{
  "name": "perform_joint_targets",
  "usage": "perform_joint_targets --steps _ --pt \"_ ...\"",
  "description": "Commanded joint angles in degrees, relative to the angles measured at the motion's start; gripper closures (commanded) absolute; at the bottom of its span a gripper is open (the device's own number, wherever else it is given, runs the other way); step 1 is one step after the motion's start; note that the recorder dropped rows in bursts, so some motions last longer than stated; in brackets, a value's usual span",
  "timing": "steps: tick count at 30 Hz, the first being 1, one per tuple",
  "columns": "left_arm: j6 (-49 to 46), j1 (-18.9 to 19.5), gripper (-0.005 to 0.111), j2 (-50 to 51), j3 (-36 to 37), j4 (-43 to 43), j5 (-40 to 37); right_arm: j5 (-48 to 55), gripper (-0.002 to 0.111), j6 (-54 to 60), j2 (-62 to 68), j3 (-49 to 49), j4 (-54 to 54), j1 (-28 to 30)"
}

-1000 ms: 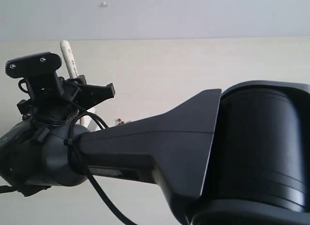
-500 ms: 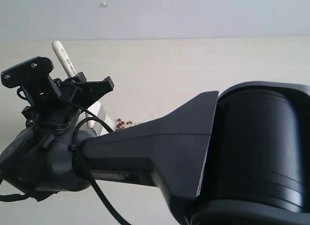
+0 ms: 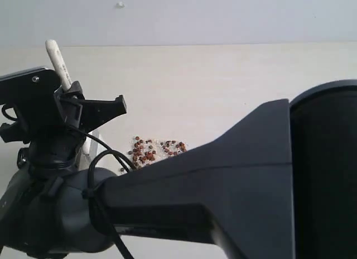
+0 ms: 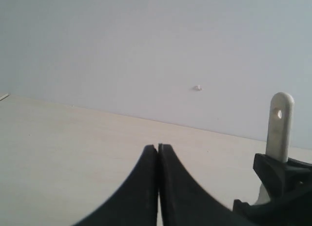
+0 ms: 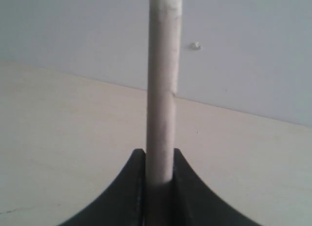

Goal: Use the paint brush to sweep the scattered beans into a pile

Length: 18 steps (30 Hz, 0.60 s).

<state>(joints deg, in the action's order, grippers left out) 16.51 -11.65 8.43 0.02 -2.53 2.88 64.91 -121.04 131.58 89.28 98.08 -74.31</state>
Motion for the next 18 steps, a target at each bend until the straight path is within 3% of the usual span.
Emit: perform_joint_targets --steps 1,9,18 --pt "0.2 -0.3 0.107 -0.4 0.0 0.2 -0.1 0.3 0.108 -0.9 -3.9 -5.0 1.9 -1.0" --pt "0.2 -0.3 0.107 -0.4 0.0 0.2 -0.1 -3.7 0.108 -0.9 -3.1 -5.6 0.3 -1.0" --pt "0.2 -0.3 0.107 -0.4 0.0 0.2 -0.1 -0.5 0.108 2.2 -2.7 -5.6 -5.2 0.8"
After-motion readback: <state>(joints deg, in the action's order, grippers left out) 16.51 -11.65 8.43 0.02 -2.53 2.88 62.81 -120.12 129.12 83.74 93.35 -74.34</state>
